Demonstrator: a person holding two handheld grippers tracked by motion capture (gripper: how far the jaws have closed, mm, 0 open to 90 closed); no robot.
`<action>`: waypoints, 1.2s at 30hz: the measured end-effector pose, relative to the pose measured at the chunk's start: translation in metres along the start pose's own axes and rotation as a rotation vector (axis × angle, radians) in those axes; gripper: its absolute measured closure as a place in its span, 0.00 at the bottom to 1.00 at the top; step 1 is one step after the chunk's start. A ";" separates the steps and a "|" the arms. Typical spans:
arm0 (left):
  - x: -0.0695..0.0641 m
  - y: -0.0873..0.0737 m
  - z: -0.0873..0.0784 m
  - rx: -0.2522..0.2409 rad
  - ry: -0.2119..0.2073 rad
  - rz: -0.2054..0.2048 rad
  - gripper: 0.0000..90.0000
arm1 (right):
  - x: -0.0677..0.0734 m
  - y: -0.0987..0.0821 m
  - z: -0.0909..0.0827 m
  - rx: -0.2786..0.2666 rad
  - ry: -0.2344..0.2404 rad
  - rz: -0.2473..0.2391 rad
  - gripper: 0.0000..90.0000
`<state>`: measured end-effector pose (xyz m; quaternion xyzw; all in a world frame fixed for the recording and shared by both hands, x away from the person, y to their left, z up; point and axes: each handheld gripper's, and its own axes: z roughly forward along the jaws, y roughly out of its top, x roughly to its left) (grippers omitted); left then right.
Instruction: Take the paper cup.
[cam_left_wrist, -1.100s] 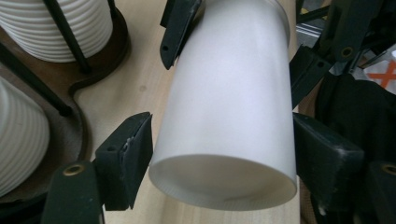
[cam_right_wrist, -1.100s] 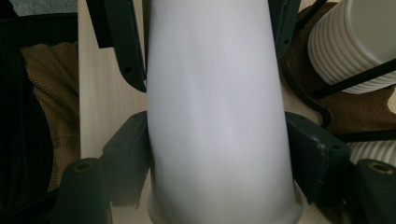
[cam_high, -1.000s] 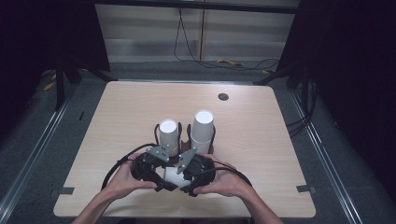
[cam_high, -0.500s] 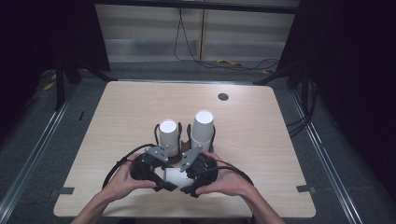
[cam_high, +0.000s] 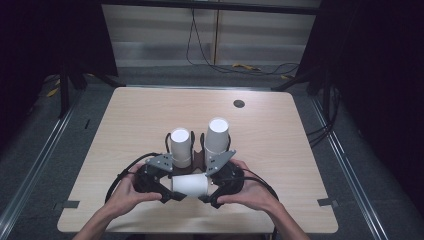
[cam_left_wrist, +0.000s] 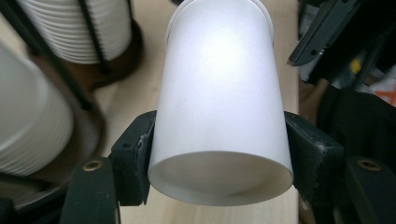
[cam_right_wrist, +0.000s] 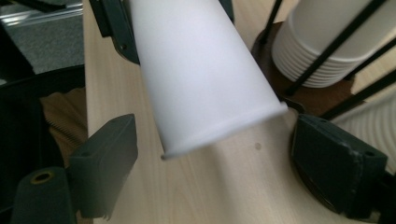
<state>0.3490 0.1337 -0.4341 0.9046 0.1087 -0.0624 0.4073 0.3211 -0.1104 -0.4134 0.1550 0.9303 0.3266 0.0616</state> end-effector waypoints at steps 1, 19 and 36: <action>0.000 -0.001 -0.002 0.004 0.013 0.005 0.37 | 0.000 -0.001 -0.001 -0.008 -0.005 0.005 0.16; 0.000 -0.008 -0.003 -0.149 0.012 0.008 0.37 | -0.007 -0.037 -0.007 -0.199 0.016 0.153 0.22; -0.006 -0.015 0.002 -0.301 -0.007 0.002 0.37 | -0.007 -0.043 -0.009 -0.326 0.045 0.172 0.16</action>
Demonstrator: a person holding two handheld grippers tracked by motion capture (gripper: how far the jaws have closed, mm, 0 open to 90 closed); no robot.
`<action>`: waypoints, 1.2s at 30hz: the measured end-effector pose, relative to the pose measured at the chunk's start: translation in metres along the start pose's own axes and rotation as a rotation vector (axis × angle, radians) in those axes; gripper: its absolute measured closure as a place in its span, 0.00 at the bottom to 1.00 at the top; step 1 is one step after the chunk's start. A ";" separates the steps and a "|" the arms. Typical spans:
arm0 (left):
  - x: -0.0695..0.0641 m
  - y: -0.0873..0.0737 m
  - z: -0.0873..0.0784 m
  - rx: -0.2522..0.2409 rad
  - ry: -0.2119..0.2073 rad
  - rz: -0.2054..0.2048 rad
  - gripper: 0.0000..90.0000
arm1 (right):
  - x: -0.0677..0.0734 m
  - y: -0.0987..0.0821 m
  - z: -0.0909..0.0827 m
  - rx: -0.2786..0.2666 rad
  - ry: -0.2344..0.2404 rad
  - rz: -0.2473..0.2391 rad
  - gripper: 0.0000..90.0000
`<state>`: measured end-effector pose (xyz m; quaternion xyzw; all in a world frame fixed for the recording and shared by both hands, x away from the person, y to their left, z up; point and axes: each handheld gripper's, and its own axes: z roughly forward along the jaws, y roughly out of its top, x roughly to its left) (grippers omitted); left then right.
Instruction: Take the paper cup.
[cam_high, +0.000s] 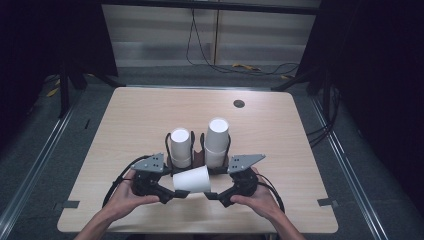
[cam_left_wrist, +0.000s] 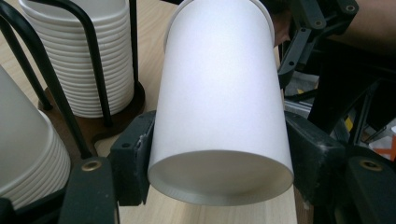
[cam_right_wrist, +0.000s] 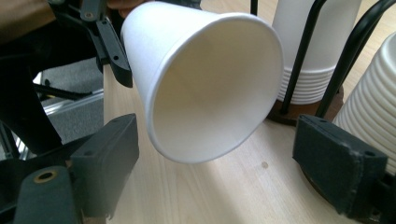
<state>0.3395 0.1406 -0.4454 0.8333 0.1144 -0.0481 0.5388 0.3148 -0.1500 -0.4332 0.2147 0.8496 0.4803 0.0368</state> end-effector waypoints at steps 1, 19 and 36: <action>0.000 0.000 0.000 -0.006 -0.005 0.004 0.37 | 0.000 0.000 0.000 -0.009 0.004 0.000 0.16; -0.006 0.002 0.006 -0.034 -0.038 0.025 0.37 | -0.003 0.003 -0.004 -0.139 0.077 0.024 0.15; -0.009 0.002 0.010 -0.027 -0.075 0.030 0.37 | -0.002 0.002 0.007 -0.109 0.167 0.035 0.20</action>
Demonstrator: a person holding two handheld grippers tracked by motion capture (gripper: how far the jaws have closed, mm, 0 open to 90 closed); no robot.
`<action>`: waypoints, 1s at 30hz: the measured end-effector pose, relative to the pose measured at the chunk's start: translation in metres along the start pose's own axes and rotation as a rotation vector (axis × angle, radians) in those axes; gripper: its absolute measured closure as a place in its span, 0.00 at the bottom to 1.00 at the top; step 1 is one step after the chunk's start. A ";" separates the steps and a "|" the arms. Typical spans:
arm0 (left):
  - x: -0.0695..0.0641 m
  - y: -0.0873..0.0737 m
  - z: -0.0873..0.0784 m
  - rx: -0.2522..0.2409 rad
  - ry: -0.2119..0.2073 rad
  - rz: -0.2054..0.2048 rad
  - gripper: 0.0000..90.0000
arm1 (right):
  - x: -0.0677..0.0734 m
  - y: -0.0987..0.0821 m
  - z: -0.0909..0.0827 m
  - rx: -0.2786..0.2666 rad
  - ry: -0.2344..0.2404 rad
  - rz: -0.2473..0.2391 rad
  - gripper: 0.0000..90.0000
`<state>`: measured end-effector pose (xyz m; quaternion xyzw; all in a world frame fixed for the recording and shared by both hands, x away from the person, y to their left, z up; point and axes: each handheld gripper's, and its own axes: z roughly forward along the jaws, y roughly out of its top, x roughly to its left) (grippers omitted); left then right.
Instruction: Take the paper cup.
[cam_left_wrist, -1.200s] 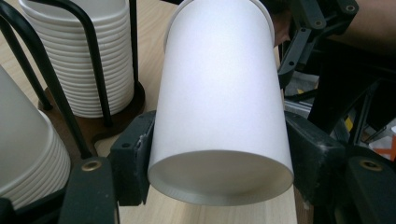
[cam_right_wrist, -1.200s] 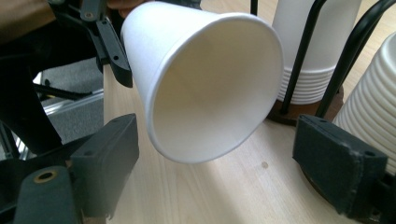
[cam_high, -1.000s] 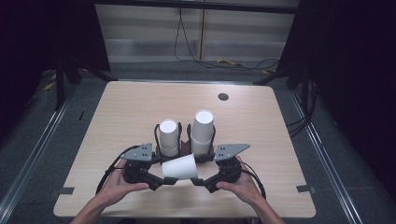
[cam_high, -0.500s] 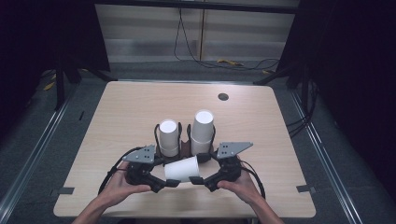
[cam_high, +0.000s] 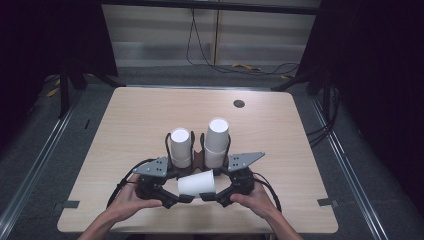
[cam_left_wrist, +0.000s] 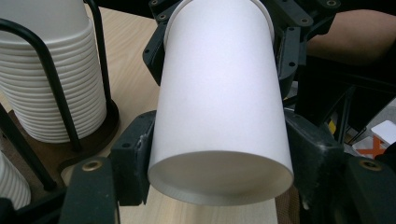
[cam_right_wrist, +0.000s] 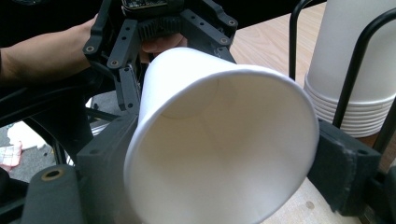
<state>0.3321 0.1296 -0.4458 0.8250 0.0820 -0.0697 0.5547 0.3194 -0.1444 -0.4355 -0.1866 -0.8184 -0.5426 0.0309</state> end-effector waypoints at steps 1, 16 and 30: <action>0.001 -0.001 0.000 0.002 -0.005 0.002 0.37 | 0.000 0.000 0.000 0.001 0.001 -0.002 0.20; 0.002 -0.004 0.003 0.010 0.012 -0.004 0.32 | 0.000 0.002 -0.002 0.008 0.012 -0.020 0.25; 0.005 -0.005 0.000 0.009 0.063 -0.043 0.17 | -0.004 0.004 -0.006 0.009 -0.022 -0.002 0.27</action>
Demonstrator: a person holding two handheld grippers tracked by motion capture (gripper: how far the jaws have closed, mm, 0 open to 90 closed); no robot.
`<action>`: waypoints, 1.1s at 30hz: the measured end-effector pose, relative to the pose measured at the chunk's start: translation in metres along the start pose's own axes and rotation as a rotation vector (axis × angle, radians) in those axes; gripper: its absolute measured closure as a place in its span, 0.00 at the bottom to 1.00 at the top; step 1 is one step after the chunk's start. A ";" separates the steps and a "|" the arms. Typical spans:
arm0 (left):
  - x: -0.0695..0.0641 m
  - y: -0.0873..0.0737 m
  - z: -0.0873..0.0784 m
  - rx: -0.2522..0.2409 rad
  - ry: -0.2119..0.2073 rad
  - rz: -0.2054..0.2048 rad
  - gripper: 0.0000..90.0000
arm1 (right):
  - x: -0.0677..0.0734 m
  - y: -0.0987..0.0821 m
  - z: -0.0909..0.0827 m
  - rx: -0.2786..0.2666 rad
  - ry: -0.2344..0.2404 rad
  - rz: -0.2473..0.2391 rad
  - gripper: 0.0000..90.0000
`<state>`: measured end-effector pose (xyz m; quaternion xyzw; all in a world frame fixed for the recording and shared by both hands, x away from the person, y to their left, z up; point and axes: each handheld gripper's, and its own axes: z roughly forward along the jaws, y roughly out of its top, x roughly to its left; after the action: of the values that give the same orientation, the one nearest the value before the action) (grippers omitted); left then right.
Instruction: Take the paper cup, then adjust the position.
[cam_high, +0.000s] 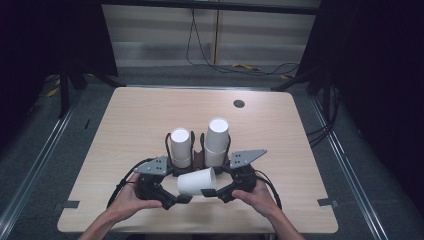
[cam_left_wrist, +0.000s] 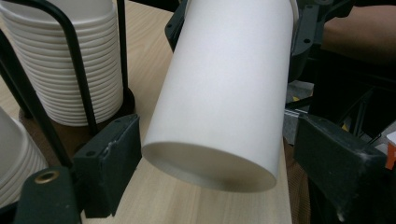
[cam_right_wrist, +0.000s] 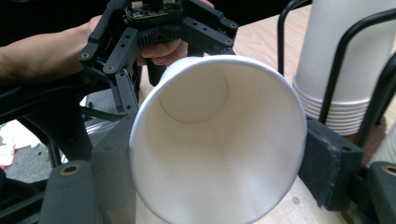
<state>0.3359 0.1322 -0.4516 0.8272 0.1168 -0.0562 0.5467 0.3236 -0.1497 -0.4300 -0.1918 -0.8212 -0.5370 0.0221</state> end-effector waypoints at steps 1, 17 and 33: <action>0.000 0.000 0.000 0.003 0.003 -0.007 0.17 | 0.000 0.000 -0.001 -0.001 -0.002 0.004 0.27; 0.007 -0.008 -0.020 0.006 0.188 -0.069 0.18 | -0.002 0.003 -0.017 0.017 -0.107 0.034 0.27; 0.014 -0.023 -0.036 -0.005 0.264 -0.102 0.17 | -0.008 0.005 -0.041 0.111 -0.204 0.075 0.28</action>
<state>0.3427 0.1758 -0.4607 0.8189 0.2298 0.0256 0.5252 0.3256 -0.1870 -0.4106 -0.2745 -0.8400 -0.4670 -0.0310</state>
